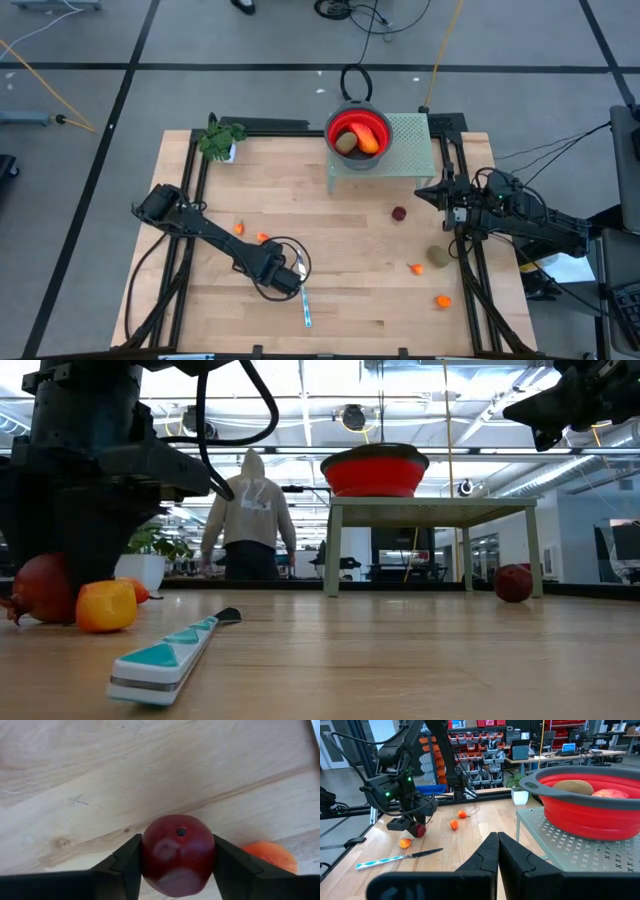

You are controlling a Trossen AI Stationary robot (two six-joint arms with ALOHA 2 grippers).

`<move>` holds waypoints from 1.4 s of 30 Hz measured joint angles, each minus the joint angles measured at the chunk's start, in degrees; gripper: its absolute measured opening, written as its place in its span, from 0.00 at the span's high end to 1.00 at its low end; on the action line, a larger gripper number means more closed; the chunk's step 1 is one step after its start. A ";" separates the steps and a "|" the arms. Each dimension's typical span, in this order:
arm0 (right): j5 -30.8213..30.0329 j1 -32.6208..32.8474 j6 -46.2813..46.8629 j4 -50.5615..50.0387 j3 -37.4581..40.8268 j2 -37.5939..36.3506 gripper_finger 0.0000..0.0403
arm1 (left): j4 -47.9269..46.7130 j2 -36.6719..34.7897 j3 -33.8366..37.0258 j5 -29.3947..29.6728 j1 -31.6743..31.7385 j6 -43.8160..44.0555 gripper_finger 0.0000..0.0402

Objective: Pick & Place Fruit
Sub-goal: Put the pomegranate into the red strainer bowl on the shelf

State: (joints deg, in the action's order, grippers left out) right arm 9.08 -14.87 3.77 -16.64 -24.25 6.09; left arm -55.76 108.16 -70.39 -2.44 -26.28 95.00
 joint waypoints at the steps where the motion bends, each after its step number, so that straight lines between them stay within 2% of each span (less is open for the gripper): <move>1: 0.00 0.00 0.00 0.02 0.00 0.00 1.00 | -0.04 0.00 0.00 0.00 0.00 0.00 0.56; 9: 0.00 0.00 0.02 0.01 0.00 0.00 1.00 | -1.24 -0.69 0.00 -0.99 0.00 -0.44 0.52; 14: 0.00 0.00 0.02 0.06 0.00 0.02 1.00 | -5.00 -4.55 0.00 -1.93 0.00 -0.28 0.54; 17: 0.00 0.00 0.02 0.09 0.00 0.02 1.00 | -6.83 -7.99 0.00 0.02 -0.02 0.47 0.56; 24: 0.00 0.00 0.02 0.04 0.00 0.02 1.00 | -13.02 -16.62 0.00 11.73 -0.21 6.64 0.53; 30: 0.00 0.00 0.02 0.03 0.00 0.02 1.00 | -17.54 -21.45 0.00 22.12 -0.67 9.21 0.55; 42: -0.02 0.00 -0.11 0.00 0.00 0.02 1.00 | -19.49 -22.91 0.00 44.76 -0.87 7.65 0.53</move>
State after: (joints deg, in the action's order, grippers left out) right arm 9.06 -14.87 3.66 -16.64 -24.25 6.11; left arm -75.26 85.25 -70.39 42.32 -27.15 102.65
